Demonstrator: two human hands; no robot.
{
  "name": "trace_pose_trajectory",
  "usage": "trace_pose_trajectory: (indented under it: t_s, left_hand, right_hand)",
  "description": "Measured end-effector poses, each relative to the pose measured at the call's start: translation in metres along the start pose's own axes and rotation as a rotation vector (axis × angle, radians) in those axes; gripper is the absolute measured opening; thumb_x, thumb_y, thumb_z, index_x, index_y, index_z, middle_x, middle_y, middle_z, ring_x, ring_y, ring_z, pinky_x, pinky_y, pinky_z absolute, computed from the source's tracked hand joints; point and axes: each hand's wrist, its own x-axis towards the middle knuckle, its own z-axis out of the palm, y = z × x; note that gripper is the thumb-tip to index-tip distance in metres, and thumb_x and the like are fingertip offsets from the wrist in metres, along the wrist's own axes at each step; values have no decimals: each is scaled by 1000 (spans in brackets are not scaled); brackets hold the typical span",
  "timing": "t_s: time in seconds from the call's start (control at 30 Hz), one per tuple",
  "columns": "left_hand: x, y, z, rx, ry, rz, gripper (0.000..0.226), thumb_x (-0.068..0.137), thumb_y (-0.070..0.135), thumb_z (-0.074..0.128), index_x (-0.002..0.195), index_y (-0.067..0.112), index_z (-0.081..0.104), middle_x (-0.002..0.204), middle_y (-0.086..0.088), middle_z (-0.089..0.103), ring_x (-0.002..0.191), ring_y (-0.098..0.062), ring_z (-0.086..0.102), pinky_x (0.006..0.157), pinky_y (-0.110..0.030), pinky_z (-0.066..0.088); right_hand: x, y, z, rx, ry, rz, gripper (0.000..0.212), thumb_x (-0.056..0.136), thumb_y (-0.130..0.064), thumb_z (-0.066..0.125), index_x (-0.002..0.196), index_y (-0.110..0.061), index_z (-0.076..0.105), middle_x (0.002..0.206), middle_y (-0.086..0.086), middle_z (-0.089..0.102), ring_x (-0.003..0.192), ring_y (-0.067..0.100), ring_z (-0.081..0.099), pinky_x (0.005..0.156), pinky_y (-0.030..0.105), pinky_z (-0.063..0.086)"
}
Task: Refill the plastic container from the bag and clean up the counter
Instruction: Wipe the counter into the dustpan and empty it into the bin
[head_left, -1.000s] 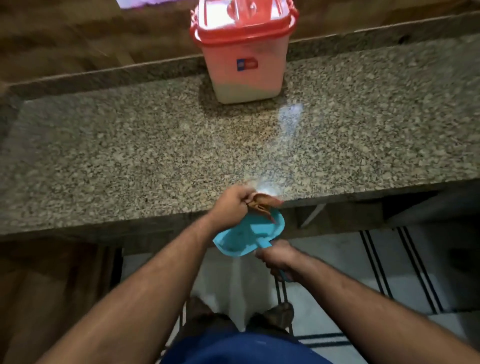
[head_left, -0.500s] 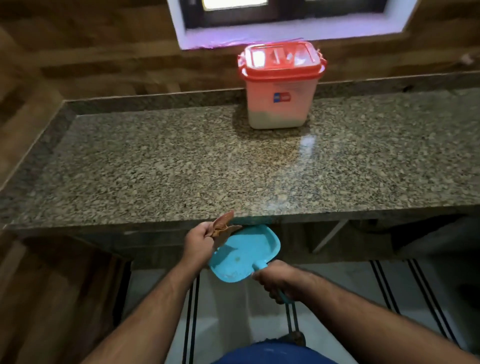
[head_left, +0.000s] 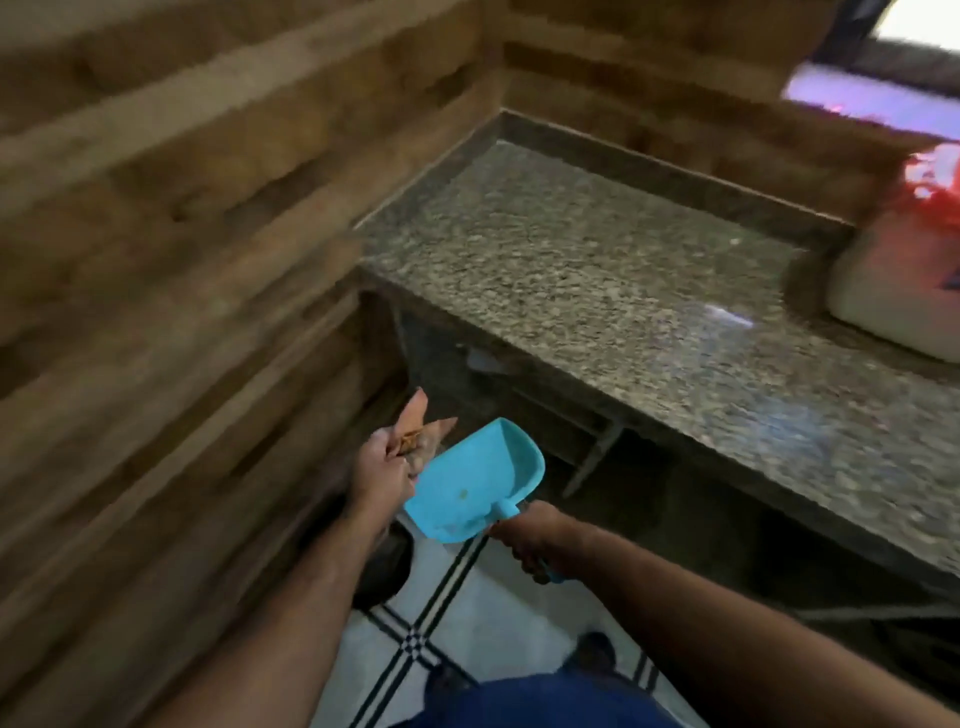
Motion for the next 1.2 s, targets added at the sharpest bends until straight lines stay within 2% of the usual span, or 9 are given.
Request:
trace_pose_trajectory:
  t_s: [0.17,0.27,0.37,0.47,0.63,0.73,0.83,0.93,1.2]
  left_hand:
    - [20,-49,-74,-4,190,-58,20,89,-1,49,96,13,62,81,-11,64,62,-22,62,51,-32,53]
    - [23,-74,-98,-102,323,-122,18,98,-1,53,102,12,64,83,-12,69,53,-6,61,46,-20,50]
    - [29,-107,-116,-267,376,-214,12,92,16,61,102,20,66,94,-3,76,79,-6,75,75,-34,67]
    - [31,-120,-131,-565,323,-322,44,90,21,67,134,22,68,128,-3,78,113,-22,76,92,-42,63]
    - [66,-169,-144,-475,473,-367,35,87,34,83,120,23,76,112,-2,83,93,-15,81,68,-27,61]
    - [92,-206,-144,-509,494,-363,30,97,30,75,123,16,74,110,-5,83,100,-26,81,77,-32,64]
    - [116,-238,-143,-532,473,-349,6,101,24,74,101,18,76,82,3,73,69,-11,71,62,-23,55]
    - [132,-268,-142,-459,501,-383,20,99,33,79,85,21,73,70,9,65,59,-3,63,53,-22,50]
    - [143,-320,-155,-492,459,-508,58,83,59,88,102,6,72,73,-4,61,58,-17,52,51,-29,46]
  right_hand:
    - [32,-40,59,-140,-103,-20,19,101,-17,68,111,-2,64,70,6,49,40,10,41,40,21,32]
    - [59,-56,79,-176,-186,-63,4,104,-4,65,100,-5,65,70,1,56,32,-1,52,34,14,39]
    - [95,-71,105,-208,-263,-19,8,104,-16,67,97,-13,65,53,-8,60,35,-1,56,35,13,40]
    - [150,-71,133,-287,-272,79,40,97,-45,66,116,-10,64,63,5,58,46,17,54,43,24,42]
    - [258,-46,177,-374,-257,123,61,82,-56,55,122,-11,63,85,16,63,71,30,61,65,39,50]
    - [268,-61,206,-415,-235,170,32,104,-37,47,89,-9,54,54,10,48,43,22,46,46,25,36]
    - [297,-59,234,-472,-237,192,30,106,-27,39,83,-9,45,37,4,39,26,18,35,40,21,30]
    - [322,-45,255,-477,-226,208,32,108,-25,37,83,-7,45,35,4,38,26,18,35,40,22,29]
    - [354,-32,293,-431,-177,280,25,100,-20,38,78,-8,43,40,5,36,26,15,30,40,18,25]
